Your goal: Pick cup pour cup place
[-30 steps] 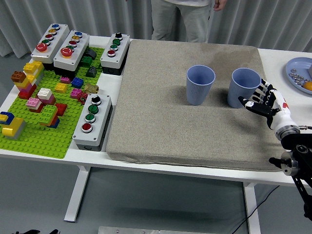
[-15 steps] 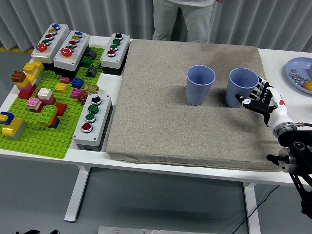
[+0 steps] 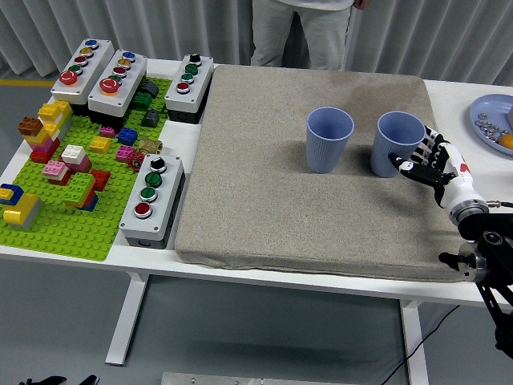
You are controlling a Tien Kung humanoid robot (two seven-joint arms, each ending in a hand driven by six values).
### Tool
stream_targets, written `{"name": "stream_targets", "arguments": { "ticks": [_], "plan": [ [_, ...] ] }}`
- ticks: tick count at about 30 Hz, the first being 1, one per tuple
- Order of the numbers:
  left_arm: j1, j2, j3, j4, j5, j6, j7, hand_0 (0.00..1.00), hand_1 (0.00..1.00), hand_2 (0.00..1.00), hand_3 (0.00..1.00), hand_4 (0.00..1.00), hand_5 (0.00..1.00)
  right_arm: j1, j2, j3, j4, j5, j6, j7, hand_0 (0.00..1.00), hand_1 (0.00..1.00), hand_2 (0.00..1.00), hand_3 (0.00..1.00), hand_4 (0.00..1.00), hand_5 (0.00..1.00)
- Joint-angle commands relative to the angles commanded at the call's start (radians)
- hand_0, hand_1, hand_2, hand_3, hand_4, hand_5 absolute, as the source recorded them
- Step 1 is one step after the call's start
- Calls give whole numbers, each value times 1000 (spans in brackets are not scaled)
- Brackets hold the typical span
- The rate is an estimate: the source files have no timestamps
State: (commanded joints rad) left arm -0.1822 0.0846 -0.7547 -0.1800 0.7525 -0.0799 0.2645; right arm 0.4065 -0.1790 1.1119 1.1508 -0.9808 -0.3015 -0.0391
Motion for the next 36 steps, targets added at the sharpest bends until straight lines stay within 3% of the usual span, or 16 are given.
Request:
{"name": "stream_targets", "arguments": {
  "ticks": [25, 29, 36],
  "plan": [
    [-6, -1, 3, 0, -2, 0, -1, 763, 769, 833, 703, 498, 998, 22, 13, -5, -22, 7, 4, -4, 887, 826, 888, 889, 822, 77],
    [-6, -1, 4, 0, -2, 0, 0, 763, 769, 832, 703, 498, 998, 22, 14, -3, -38, 0, 41, 2, 901, 833, 914, 901, 821, 79],
    [-2, -1, 5, 0, -3, -1, 0, 763, 769, 832, 702, 499, 998, 20, 14, -1, -44, -11, 45, -5, 908, 839, 933, 921, 830, 93]
  ]
}}
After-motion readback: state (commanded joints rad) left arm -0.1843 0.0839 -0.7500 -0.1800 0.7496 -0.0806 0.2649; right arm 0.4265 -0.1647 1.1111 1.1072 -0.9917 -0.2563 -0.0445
